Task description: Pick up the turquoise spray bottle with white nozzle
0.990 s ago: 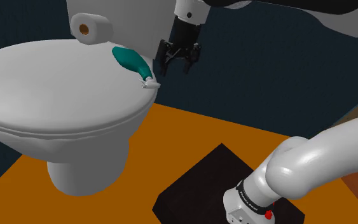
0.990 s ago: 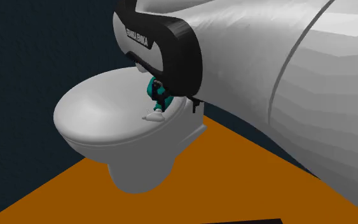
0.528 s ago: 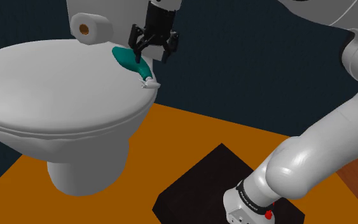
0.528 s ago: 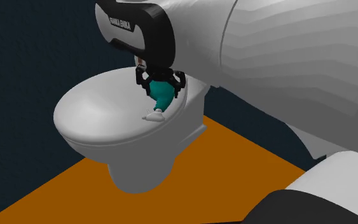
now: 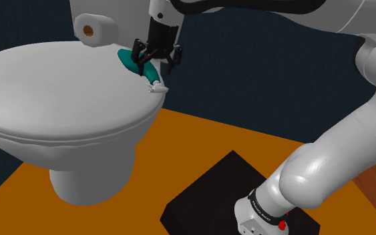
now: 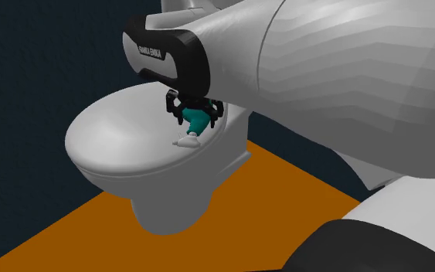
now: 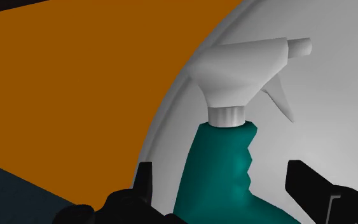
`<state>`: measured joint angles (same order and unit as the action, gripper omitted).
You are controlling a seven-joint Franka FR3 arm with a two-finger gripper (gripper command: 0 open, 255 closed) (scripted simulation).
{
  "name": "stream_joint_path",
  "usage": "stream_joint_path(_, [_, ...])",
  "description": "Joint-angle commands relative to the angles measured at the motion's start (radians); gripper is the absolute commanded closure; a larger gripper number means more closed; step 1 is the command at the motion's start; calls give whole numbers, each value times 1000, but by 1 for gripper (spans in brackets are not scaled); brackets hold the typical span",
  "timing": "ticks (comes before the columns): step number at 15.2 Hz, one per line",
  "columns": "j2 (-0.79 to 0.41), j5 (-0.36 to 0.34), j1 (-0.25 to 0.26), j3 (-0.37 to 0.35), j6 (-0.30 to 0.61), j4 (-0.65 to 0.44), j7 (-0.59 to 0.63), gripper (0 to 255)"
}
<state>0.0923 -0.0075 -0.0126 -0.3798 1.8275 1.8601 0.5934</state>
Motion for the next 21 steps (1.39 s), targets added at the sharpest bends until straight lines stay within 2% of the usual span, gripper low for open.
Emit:
stream_joint_path(1, [3,1,0,0,11,13,1,0])
stream_joint_path(2, [0,0,1,-1,10,10,2,255])
stream_joint_path(11, [3,1,0,0,11,13,1,255])
stream_joint_path(21, [-9,-3,0,0,-125,-135,0,255])
